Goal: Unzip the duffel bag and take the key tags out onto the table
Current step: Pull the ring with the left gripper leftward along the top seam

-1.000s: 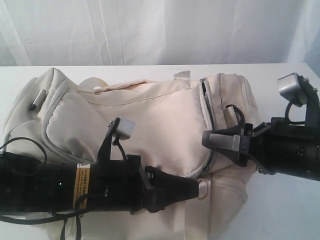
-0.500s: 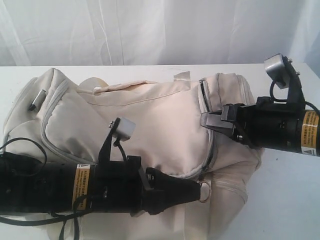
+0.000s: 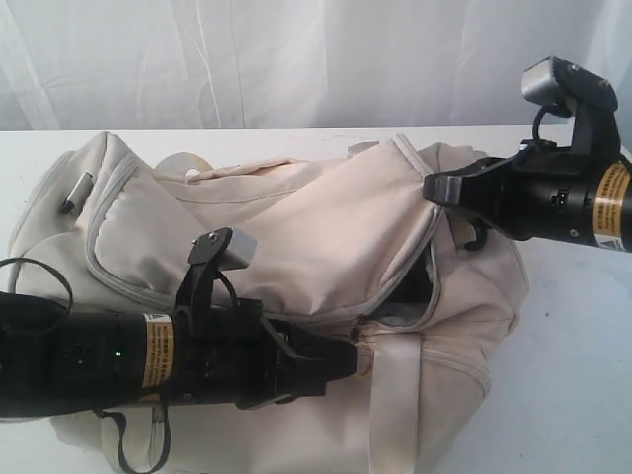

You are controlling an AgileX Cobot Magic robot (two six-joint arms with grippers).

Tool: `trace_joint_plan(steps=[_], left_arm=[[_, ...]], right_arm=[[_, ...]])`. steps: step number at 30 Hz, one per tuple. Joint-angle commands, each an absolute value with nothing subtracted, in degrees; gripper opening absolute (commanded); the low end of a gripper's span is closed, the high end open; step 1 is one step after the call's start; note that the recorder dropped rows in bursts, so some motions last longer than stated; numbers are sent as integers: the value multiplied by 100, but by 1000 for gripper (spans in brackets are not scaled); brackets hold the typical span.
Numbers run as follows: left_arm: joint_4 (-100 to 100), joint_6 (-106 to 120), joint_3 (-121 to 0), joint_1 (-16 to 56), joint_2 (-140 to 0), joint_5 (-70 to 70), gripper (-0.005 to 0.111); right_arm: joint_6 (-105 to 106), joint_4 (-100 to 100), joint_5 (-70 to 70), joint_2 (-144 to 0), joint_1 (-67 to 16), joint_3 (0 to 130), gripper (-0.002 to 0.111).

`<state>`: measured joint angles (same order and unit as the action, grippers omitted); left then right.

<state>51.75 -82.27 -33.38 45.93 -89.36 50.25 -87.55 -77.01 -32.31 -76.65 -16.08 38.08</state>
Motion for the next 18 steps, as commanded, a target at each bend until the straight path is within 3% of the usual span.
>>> trace_joint_plan(steps=[1,10,18], left_arm=[[4973,-7993,-3334,4580,-8570,4531,0],[4676,-7663,-3334,4580,-7563,4140,0],[4979,-7985,-3334,4580,-6760,2898,0]], right_arm=[[-8569,-7546,-2934,-7593,-1598,3885,0],[-8617,-7946,-2989,-7593,-1598,3884,0],[-8617,-7969,-3004,-7593,-1598,3884,0]])
